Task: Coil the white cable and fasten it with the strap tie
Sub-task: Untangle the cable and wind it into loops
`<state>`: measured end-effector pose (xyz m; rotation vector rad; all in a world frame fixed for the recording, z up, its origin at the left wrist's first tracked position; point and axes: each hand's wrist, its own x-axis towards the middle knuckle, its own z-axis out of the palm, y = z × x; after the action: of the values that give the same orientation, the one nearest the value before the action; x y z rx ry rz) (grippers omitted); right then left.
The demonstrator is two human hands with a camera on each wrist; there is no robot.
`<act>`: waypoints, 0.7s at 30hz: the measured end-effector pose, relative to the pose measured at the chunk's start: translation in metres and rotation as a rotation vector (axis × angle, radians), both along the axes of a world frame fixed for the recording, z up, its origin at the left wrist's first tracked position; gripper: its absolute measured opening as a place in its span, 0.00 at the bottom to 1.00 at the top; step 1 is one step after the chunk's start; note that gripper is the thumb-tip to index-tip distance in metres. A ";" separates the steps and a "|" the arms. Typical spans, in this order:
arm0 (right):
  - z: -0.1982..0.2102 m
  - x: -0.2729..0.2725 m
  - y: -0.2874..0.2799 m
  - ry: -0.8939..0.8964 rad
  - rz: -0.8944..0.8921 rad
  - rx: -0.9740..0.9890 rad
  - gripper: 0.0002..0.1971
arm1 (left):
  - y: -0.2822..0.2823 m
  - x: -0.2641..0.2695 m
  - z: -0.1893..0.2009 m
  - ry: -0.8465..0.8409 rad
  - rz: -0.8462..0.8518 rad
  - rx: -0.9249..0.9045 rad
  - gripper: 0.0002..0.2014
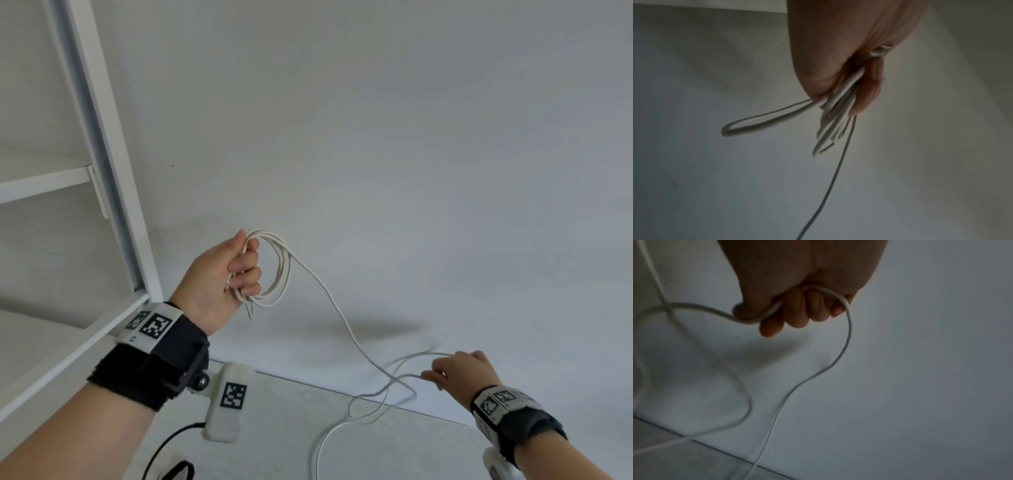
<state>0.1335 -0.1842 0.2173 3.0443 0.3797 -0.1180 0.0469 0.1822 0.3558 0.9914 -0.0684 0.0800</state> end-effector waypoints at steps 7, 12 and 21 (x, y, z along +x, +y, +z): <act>-0.015 0.000 0.003 0.034 -0.137 -0.044 0.22 | -0.013 0.003 -0.006 -0.001 -0.032 0.057 0.15; 0.006 -0.008 0.068 0.249 0.059 0.835 0.19 | -0.036 0.003 -0.013 0.008 -0.092 0.095 0.14; -0.017 -0.043 0.125 0.595 0.204 1.018 0.10 | -0.030 0.006 -0.002 -0.006 -0.151 -0.093 0.15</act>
<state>0.0908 -0.0590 0.2007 3.8244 1.0602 -1.1590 0.0528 0.1522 0.3534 0.8899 -0.1440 -0.0521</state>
